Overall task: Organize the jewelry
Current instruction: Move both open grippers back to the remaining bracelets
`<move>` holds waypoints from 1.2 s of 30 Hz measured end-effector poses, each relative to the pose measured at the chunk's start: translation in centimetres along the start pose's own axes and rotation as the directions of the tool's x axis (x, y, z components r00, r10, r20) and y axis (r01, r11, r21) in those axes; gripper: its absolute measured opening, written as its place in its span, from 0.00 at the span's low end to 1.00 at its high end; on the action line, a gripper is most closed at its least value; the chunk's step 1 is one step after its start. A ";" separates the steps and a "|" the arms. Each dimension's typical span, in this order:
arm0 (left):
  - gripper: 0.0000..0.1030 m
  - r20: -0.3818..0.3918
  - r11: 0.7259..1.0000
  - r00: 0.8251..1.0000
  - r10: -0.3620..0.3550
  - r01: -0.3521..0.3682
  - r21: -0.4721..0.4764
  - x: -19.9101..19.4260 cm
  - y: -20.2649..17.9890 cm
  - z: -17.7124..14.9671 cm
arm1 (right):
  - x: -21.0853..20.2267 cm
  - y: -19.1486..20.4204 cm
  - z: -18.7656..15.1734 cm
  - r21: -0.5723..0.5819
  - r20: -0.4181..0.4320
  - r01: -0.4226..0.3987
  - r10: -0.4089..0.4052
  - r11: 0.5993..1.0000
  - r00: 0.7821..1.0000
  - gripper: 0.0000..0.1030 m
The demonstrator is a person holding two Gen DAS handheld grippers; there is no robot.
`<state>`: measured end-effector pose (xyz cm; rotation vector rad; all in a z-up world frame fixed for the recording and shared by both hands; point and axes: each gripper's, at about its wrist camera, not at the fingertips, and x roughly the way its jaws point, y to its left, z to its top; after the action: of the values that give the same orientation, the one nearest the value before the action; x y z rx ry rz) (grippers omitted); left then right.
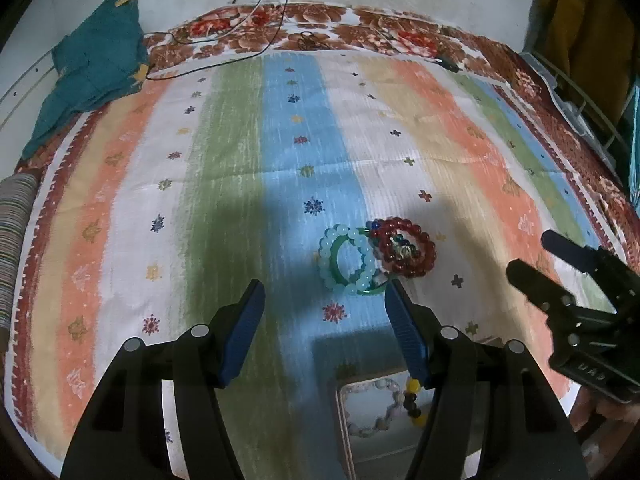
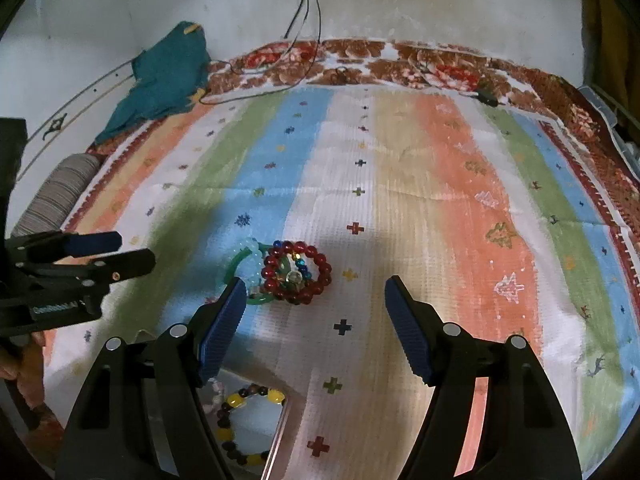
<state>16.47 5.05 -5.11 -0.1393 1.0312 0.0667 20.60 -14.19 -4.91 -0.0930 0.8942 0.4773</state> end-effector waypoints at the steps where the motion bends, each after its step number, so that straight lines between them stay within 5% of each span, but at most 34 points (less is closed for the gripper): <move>1: 0.61 -0.002 1.000 1.000 0.001 -0.001 0.001 0.1 0.0 0.0 | 0.4 -0.1 0.1 -0.001 -0.007 0.004 -0.004 1.000 1.000 0.69; 16: 0.61 -0.071 0.999 0.997 0.041 -0.041 -0.007 4.1 1.4 1.1 | 3.7 -1.7 0.4 0.040 -0.064 0.021 -0.018 0.999 0.998 0.69; 36: 0.61 -0.136 0.999 0.991 0.010 -0.015 -0.035 8.1 2.0 2.1 | 7.8 -2.8 1.6 0.070 -0.130 0.028 -0.018 0.997 0.991 0.69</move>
<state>22.16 7.22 -11.17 -0.1721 1.1670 0.0881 27.17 -13.45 -10.22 -0.0695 1.0358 0.4206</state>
